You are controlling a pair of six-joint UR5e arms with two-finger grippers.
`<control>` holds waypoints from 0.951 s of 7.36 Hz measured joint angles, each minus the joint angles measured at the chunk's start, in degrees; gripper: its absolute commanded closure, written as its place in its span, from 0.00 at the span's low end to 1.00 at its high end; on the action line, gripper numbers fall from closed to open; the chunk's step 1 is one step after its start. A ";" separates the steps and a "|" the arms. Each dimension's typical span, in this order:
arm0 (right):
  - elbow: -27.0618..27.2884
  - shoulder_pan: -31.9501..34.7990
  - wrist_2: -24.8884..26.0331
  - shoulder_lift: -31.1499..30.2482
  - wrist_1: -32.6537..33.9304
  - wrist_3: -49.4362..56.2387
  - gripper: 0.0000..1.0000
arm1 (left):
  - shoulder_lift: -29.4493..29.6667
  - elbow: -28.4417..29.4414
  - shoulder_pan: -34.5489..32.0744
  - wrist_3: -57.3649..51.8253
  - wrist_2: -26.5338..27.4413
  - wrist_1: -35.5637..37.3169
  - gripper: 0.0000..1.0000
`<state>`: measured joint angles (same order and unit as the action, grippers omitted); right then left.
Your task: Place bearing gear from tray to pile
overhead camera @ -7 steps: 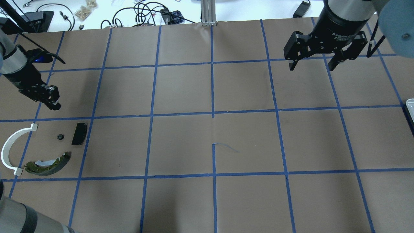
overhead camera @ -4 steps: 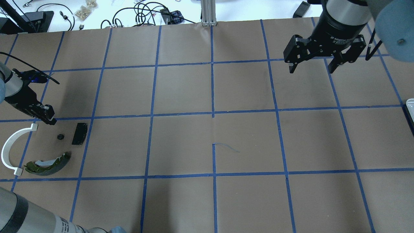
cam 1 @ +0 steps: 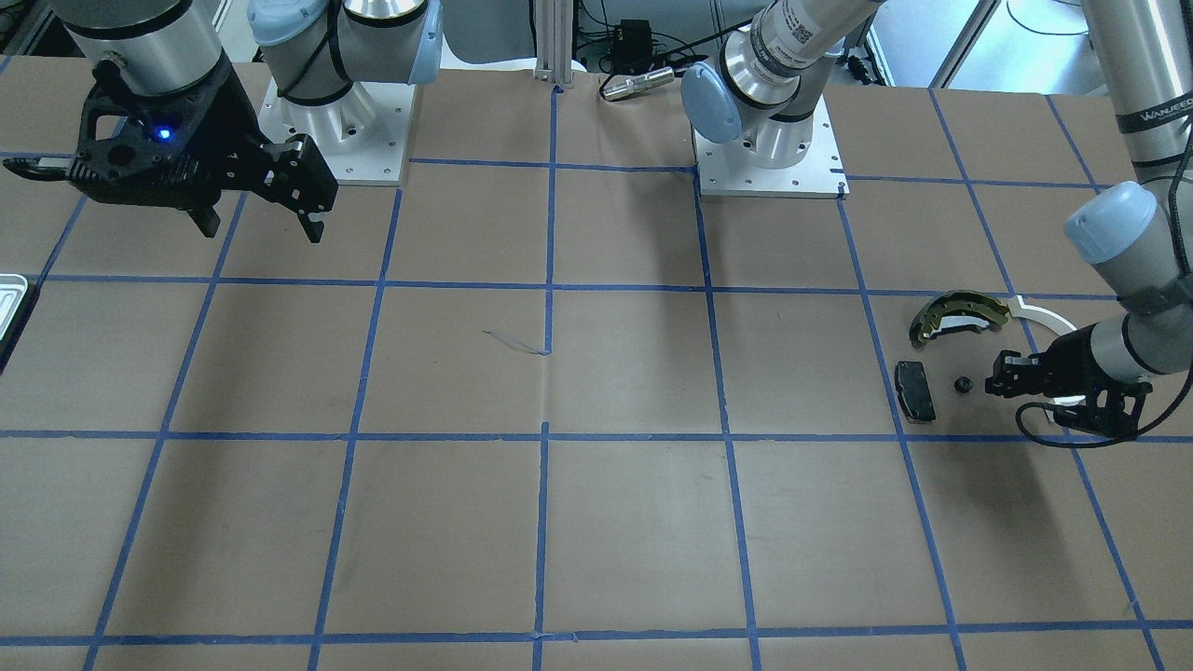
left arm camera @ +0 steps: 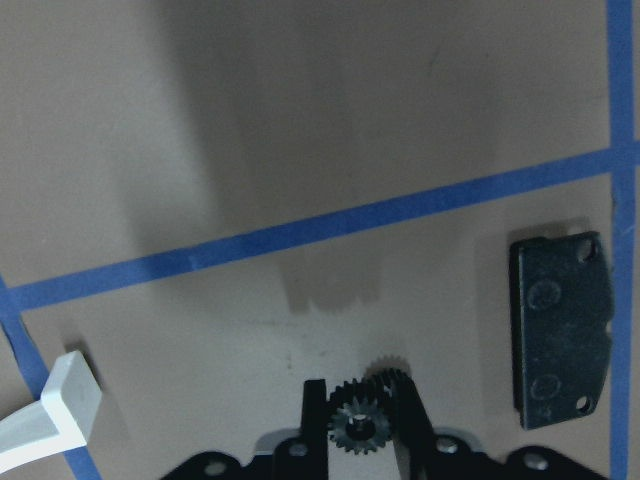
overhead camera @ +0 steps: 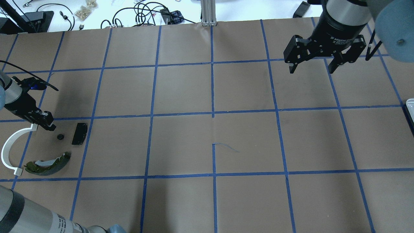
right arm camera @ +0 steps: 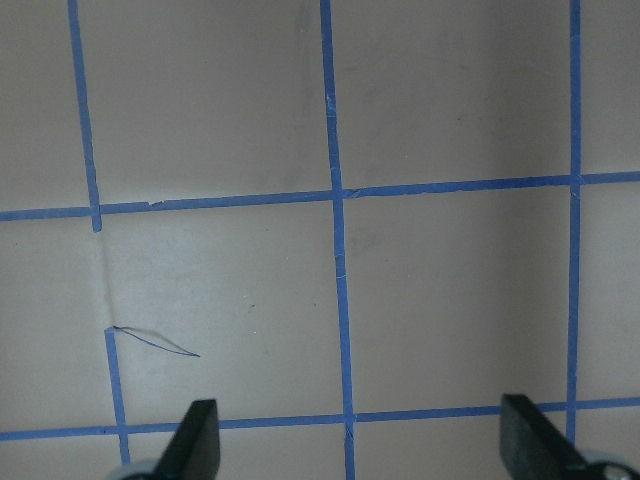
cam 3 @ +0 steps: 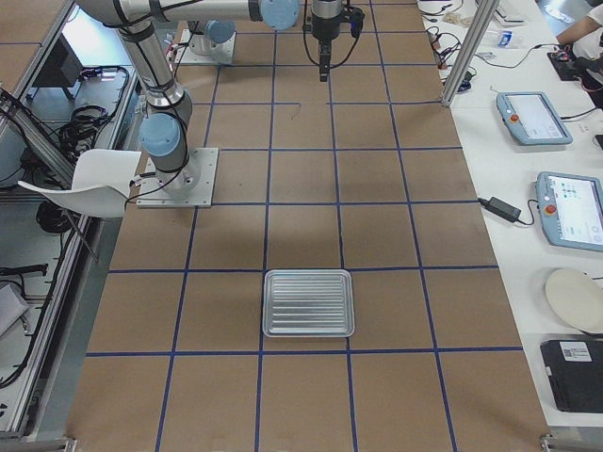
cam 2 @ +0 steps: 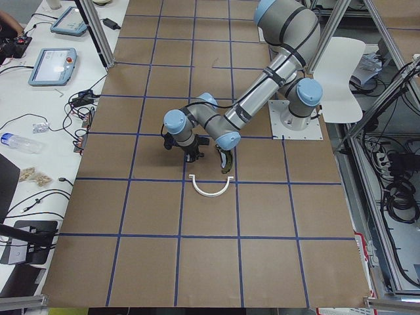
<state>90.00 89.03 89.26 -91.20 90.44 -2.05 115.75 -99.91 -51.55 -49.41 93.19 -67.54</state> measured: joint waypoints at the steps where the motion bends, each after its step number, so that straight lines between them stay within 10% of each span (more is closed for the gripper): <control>1: 0.00 0.00 0.07 0.00 0.00 -0.03 0.00 | 0.24 -0.09 0.26 -0.30 0.06 -0.02 1.00; 5: 0.00 0.00 0.28 -0.03 0.00 -0.04 0.00 | 0.45 -1.12 0.63 -0.78 0.09 0.03 0.94; 7: 0.00 0.00 0.32 -0.02 0.00 0.00 0.00 | 0.61 -1.22 0.70 -0.64 0.14 0.10 0.47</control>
<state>90.00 89.03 89.58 -91.22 90.44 -2.05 116.37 -101.14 -50.85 -50.05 93.33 -67.45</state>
